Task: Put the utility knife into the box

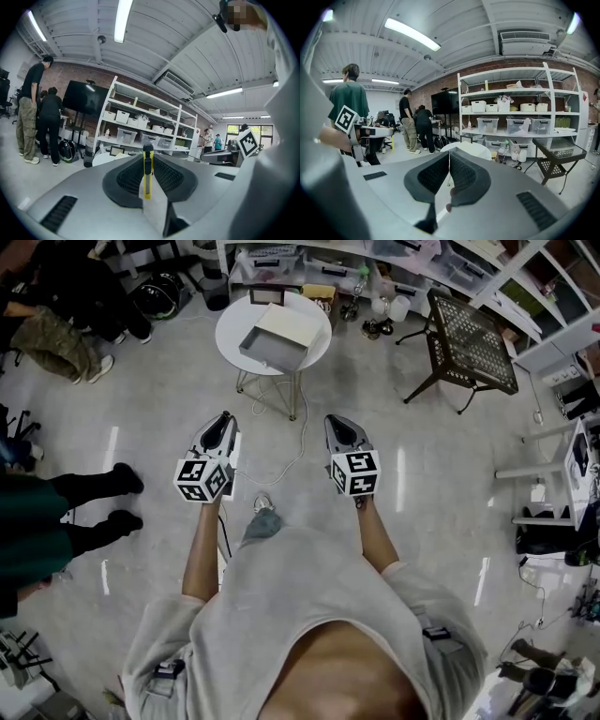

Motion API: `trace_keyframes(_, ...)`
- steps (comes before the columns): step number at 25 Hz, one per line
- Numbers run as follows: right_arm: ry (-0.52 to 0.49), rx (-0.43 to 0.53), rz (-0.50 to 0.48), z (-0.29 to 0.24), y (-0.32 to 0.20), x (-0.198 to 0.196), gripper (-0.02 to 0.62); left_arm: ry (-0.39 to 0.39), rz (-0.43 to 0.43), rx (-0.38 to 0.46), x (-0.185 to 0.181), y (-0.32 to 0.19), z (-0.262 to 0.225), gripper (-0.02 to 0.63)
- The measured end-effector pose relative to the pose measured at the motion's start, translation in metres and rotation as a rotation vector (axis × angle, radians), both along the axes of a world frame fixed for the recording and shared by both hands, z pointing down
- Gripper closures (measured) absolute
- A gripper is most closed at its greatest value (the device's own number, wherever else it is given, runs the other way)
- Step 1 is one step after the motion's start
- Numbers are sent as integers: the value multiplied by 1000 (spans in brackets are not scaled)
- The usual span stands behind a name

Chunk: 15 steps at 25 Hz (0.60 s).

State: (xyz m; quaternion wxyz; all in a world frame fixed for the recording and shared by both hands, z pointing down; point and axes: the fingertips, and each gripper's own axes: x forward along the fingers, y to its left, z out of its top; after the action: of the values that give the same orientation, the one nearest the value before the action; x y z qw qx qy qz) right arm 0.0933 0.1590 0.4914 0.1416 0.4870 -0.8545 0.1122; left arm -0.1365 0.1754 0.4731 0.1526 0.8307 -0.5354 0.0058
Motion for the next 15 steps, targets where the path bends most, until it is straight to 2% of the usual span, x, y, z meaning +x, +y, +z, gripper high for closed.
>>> trace_keyframes(8, 34, -2, 45, -1, -56, -44, 565, 20, 63, 13, -39, -76, -1, 531)
trace_keyframes(15, 56, -20, 73, 6, -79, -69, 565, 34, 105, 3, -59, -117, 8, 531)
